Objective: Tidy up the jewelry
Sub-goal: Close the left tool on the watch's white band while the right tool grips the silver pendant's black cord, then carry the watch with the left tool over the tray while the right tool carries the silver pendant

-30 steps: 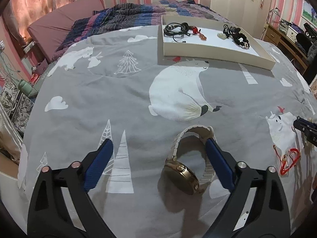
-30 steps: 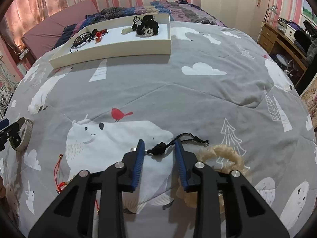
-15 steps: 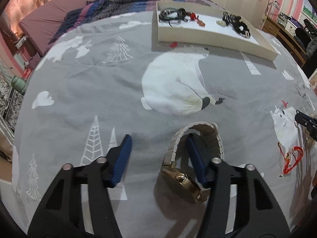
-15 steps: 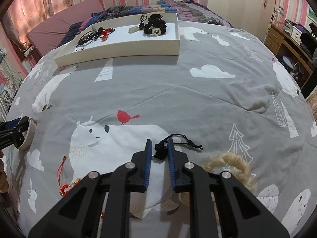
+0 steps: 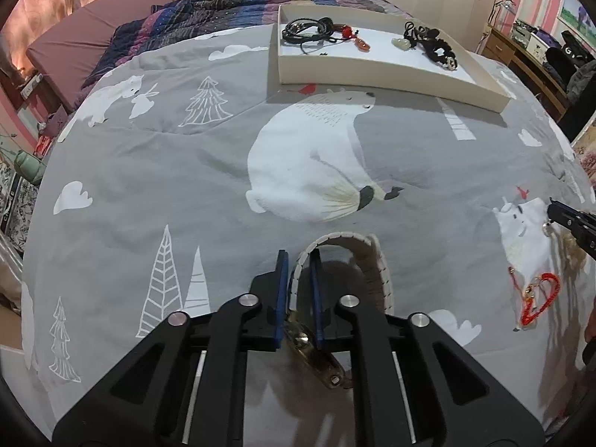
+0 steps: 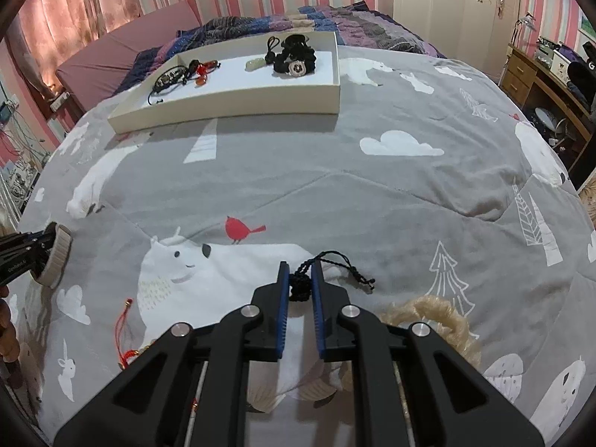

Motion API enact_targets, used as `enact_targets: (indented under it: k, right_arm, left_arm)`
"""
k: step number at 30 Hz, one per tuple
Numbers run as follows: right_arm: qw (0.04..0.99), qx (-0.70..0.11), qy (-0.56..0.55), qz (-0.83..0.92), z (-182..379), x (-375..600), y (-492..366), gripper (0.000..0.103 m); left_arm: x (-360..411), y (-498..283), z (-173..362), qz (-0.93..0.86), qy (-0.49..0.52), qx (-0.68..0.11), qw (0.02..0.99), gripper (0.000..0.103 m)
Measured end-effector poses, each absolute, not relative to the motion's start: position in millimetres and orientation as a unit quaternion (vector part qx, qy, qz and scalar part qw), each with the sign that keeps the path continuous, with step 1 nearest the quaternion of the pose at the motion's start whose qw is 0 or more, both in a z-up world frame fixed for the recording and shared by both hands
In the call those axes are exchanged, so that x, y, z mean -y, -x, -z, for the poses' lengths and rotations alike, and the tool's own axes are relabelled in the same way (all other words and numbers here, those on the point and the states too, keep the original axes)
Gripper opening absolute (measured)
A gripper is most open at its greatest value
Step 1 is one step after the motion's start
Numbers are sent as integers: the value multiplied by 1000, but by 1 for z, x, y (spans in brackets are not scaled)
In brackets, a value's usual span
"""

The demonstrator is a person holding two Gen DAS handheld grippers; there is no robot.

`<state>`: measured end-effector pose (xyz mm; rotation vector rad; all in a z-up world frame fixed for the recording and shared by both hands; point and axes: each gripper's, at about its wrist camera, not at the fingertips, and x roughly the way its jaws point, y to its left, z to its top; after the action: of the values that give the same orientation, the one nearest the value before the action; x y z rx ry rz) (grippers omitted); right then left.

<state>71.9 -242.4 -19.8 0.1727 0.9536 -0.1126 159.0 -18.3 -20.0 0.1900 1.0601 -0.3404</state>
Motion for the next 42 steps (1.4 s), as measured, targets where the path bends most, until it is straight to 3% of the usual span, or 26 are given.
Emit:
enact_targets:
  k: [28,42]
  right_arm:
    - [899,-431,-72,-8,-27,230,-148,12]
    - [908,-416,-49,-5,-80,237,-264,12]
  left_arm:
    - [75,-231,-23,198,-68,-481,851,6]
    - [116,-328,-59,197,-68,-478,853,6]
